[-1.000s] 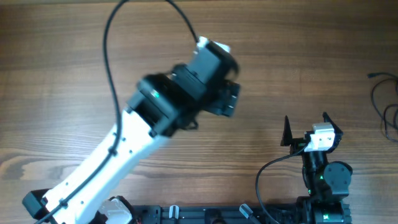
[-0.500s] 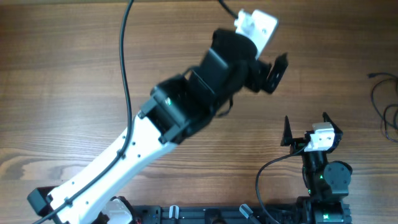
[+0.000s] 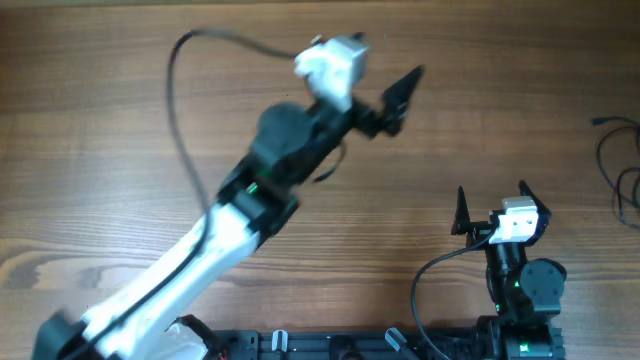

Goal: Untangle cables

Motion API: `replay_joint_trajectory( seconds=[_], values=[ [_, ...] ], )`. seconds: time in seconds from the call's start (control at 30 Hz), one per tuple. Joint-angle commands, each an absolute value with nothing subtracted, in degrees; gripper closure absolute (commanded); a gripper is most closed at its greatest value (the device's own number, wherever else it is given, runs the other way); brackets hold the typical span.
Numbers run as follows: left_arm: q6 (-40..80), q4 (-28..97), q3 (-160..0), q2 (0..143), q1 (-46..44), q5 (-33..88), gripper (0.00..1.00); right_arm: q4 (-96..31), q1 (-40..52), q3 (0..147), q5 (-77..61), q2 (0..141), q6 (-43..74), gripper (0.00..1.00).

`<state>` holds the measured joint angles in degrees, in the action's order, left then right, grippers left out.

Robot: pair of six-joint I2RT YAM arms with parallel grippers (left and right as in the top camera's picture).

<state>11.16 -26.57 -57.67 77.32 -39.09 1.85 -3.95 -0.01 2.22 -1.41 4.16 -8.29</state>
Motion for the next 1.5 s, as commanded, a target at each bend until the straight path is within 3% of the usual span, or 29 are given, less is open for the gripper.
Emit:
replay_joint_trajectory(
  seconds=[0.0, 0.23, 0.37, 0.73, 1.03, 1.3, 1.47],
  values=[
    [12.5, -27.3, -44.8, 63.0, -33.5, 2.1, 0.00, -3.9, 0.3, 2.2, -1.1, 4.0, -9.0, 0.00],
    [21.7, -27.2, -23.9, 33.2, -10.2, 8.8, 0.00, -3.9, 0.3, 2.2, -1.1, 4.0, -9.0, 0.00],
    [30.7, -27.2, -17.4, 24.2, 0.8, 11.0, 0.00, -3.9, 0.3, 2.2, -1.1, 4.0, -9.0, 0.00],
    [30.7, -26.4, -3.5, 9.2, 1.3, 3.4, 0.00, -3.9, 0.3, 2.2, -1.1, 4.0, -9.0, 0.00],
    [30.2, -12.3, -0.4, 4.7, 0.8, -2.5, 0.00, -3.9, 0.3, 2.2, -1.1, 4.0, -9.0, 0.00],
    [16.4, 3.3, -0.4, 1.4, -1.8, -2.0, 0.00, -3.9, 0.3, 2.2, -1.1, 4.0, -9.0, 0.00],
    [9.1, 4.4, -0.4, 1.2, -1.8, 0.6, 0.00, -3.9, 0.3, 2.2, -1.1, 4.0, -9.0, 0.01]
  ],
)
